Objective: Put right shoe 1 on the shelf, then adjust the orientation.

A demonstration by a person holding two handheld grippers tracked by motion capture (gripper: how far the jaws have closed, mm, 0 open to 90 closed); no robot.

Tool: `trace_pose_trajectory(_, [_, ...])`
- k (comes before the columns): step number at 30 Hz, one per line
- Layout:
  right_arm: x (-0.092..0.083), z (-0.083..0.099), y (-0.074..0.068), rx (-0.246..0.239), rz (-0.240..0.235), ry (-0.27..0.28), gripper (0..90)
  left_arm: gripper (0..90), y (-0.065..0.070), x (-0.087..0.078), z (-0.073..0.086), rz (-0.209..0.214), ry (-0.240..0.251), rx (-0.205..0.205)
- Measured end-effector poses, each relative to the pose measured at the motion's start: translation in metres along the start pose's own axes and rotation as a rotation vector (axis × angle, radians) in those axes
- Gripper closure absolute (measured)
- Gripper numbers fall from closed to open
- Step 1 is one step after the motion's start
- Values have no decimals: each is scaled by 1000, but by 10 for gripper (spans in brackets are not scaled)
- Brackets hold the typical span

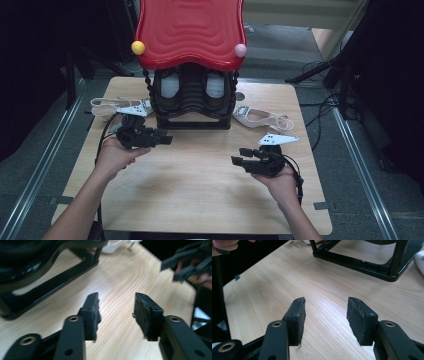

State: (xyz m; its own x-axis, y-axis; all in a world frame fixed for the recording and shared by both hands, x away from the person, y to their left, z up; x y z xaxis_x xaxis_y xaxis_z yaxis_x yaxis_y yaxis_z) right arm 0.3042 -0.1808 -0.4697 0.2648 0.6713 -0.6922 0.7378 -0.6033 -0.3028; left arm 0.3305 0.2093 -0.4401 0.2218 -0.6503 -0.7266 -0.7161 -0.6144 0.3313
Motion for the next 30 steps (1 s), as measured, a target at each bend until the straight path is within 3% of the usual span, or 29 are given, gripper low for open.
trace_pose_trajectory(2, [1, 0, 0, 6, -6, -8, 486, 635, -4, 0, 7, 18, 11, -14])
trace_pose_trajectory(12, [5, 4, 1, 19, 18, -29, 473, 898, -22, 1, 30, -21, -38, -31])
trace_pose_trajectory(16, [6, 5, 3, 29, 25, -42, 477, 900, -30, -2, 32, -14, -26, -51])
trace_pose_trajectory(30, [3, 5, 8, 47, 25, -34, 482, 900, -56, -18, 40, -46, 5, -111])
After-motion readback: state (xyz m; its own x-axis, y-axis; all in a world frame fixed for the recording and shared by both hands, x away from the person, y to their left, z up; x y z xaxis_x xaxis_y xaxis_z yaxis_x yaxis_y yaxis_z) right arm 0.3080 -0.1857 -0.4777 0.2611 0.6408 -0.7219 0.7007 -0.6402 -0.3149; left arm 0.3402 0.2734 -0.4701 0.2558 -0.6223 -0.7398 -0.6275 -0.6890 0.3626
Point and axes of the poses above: each handheld gripper's, and its own axes: x roughly forward along the jaws, z roughly out of its underside, y roughly to its right, the point moved 1 cm from there along x, roughly forward along the jaws, and after that the axes turned 12 degrees about -y, right-handed, at the moved point
